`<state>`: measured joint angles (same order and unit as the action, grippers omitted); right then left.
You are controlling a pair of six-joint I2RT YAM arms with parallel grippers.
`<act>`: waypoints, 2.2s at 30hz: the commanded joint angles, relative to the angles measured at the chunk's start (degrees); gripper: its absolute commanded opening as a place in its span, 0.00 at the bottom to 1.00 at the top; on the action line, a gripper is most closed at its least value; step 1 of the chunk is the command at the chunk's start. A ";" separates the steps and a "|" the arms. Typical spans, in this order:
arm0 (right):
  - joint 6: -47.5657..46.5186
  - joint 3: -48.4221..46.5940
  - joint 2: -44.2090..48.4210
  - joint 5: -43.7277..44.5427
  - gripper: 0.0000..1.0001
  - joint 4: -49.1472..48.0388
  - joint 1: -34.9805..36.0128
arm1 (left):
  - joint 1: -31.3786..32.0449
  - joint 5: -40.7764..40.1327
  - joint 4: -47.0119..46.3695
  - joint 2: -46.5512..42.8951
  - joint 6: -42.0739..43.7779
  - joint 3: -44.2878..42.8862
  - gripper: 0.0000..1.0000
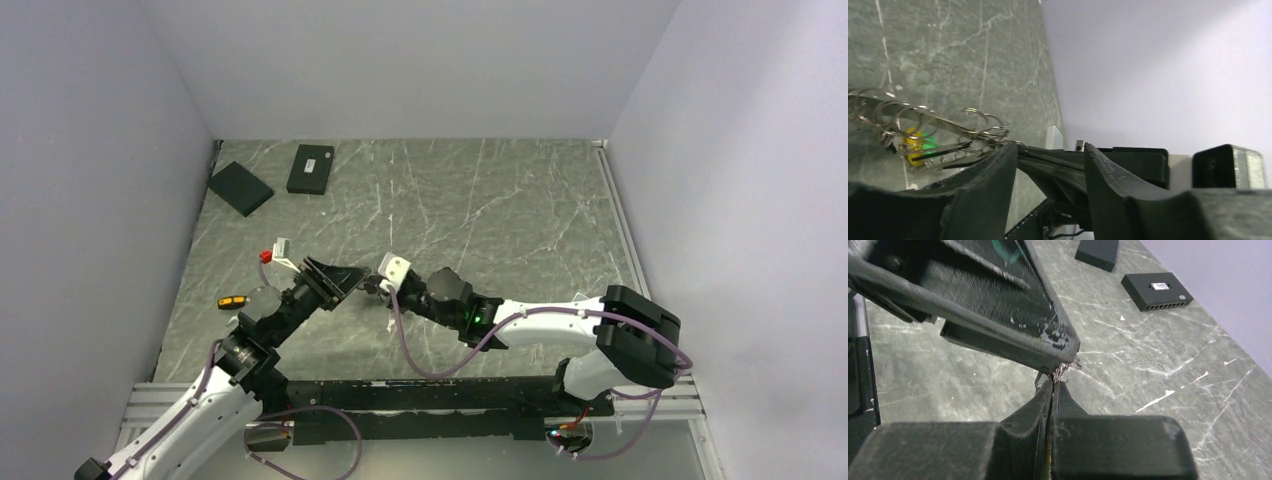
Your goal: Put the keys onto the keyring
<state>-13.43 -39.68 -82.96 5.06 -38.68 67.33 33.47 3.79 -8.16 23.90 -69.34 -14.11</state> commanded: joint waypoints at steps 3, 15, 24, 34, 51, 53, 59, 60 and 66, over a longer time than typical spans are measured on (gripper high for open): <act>3.45 -3.58 4.64 -0.78 0.00 2.26 -1.08 | 0.19 2.04 9.97 -1.60 8.60 -8.90 0.65; 20.89 -10.59 10.24 -18.69 0.00 13.51 -11.91 | 0.18 8.16 27.71 -3.25 31.89 -18.16 0.56; 32.85 -12.40 13.75 -25.74 0.00 15.76 -15.69 | 0.18 13.10 10.37 -5.26 35.62 -8.08 0.59; 38.42 -10.49 14.56 -30.11 0.00 12.94 -17.30 | 0.28 18.44 -5.18 -1.92 37.08 -4.67 0.50; 41.74 -9.00 14.95 -32.68 0.00 9.96 -18.29 | 0.36 18.44 -9.95 5.82 41.52 -6.73 0.60; 41.98 -8.71 14.91 -32.73 0.00 9.60 -18.33 | 0.45 19.70 -10.83 7.19 41.82 -7.21 0.59; 41.82 -8.74 14.60 -32.46 0.00 9.41 -18.54 | 0.51 22.71 -14.72 9.79 41.33 -6.89 0.53; 41.82 -8.79 14.58 -32.55 0.00 9.33 -18.55 | 0.54 22.68 -15.34 9.99 41.18 -6.63 0.51; 42.35 -8.35 14.49 -32.76 0.00 8.96 -18.56 | 0.62 21.93 -16.40 10.06 40.20 -6.71 0.33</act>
<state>27.73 -47.81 -70.11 -26.35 -22.96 49.15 33.82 24.82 -20.47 33.98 -29.23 -19.03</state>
